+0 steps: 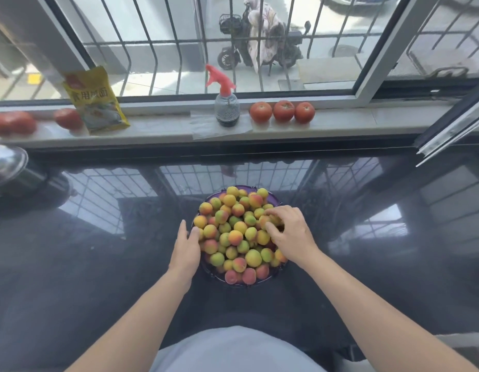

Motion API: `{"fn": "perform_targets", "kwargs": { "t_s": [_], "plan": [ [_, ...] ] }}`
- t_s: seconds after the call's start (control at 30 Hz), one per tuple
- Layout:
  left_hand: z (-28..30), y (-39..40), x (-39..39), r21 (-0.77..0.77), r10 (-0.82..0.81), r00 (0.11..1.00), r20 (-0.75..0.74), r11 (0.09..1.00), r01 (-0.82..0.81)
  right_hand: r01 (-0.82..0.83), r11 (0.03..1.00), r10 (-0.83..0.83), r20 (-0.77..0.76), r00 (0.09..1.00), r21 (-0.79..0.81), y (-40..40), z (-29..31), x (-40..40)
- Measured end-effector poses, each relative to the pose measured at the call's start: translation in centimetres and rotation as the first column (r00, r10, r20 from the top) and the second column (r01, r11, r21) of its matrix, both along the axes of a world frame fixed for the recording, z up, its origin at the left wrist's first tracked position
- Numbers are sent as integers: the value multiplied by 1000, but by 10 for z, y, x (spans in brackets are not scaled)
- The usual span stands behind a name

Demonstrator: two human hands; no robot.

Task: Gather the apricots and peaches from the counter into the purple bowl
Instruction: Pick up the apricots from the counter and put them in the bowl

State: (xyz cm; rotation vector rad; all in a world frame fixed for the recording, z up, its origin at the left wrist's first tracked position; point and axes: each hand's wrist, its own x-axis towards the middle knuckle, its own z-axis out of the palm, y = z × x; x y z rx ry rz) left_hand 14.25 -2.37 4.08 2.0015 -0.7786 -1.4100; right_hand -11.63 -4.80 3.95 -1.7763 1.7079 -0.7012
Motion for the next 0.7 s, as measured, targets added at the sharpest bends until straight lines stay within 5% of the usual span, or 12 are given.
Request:
{"fn": "perform_targets", "kwargs": {
  "t_s": [0.1,0.2,0.3,0.37,0.47,0.7],
  "plan": [
    [-7,2,2,79,123,978,-170,991,-111,292,951,-306,190,933,98,-1,3,-11],
    [-2,8,-3,201,260,879,-400,960,-193,466,826,-541,214,813,317,3,-6,-34],
    [7,16,-11,250,279,829,-484,952,-175,299,641,-699,376,608,707,27,-12,-46],
    [12,22,-13,265,307,805,-507,945,-193,81,584,-731,479,486,808,49,-8,-45],
    [17,26,-15,303,342,776,-530,931,-203,-95,623,-663,588,463,777,64,4,-30],
    [28,14,3,290,463,723,-512,886,-362,-165,669,-514,612,602,725,26,22,14]
  ]
}}
